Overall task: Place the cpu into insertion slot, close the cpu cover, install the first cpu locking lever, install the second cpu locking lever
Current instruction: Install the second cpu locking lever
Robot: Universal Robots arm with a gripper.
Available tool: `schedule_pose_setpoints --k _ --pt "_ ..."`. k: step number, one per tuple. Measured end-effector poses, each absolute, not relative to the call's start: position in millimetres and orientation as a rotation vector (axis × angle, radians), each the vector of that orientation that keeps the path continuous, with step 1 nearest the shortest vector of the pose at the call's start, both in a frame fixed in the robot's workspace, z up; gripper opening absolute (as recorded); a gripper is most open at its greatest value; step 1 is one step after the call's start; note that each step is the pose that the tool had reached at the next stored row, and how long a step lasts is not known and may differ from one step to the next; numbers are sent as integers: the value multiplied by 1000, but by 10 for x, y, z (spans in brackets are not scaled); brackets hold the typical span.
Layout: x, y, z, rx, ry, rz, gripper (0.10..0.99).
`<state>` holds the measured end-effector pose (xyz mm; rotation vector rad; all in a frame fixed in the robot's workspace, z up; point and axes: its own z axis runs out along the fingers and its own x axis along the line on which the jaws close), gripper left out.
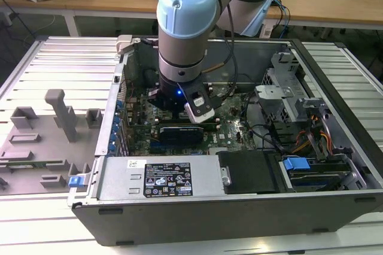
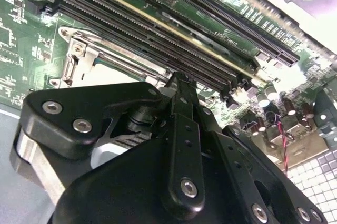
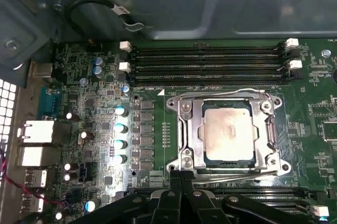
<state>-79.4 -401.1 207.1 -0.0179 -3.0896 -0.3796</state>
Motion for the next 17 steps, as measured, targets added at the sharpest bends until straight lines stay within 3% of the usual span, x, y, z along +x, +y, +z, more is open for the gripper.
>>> schedule_pose_setpoints --k 5,17 --pt "-807 -4033 2030 -11 -3085 -416 106" --pt "-835 -4000 1981 1 -3084 -418 106"
